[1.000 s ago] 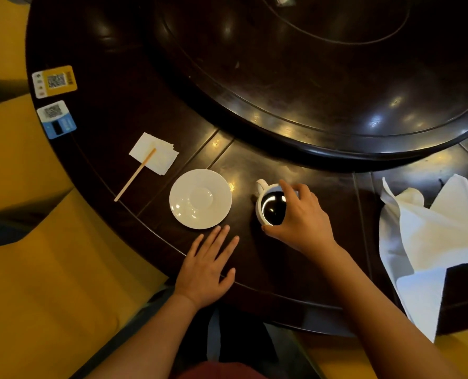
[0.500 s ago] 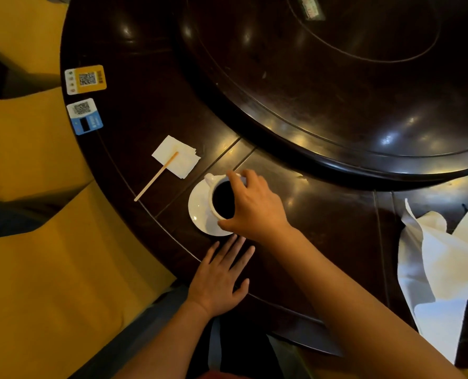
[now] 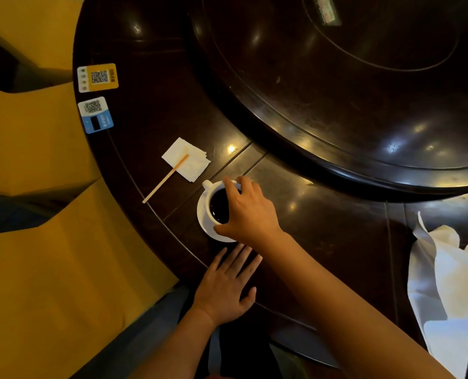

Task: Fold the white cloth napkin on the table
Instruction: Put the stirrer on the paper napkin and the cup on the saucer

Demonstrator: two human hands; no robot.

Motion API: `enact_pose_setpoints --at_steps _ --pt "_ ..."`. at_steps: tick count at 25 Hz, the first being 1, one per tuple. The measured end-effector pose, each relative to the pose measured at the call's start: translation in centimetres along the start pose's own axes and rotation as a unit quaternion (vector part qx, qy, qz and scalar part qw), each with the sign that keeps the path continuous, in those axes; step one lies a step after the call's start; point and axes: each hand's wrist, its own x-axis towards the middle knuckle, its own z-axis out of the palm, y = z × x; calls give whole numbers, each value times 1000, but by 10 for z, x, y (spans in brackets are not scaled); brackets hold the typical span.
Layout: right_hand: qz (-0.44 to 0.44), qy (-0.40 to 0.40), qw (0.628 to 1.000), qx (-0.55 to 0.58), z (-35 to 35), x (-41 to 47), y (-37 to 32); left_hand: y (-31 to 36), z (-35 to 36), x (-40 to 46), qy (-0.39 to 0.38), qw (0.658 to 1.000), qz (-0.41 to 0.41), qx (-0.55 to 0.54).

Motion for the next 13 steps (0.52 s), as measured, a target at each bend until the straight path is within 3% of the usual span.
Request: enact_pose_setpoints --at_steps 13 --pt "-16 20 1000 6 8 -6 7 2 -7 2 -25 1000 -11 -15"
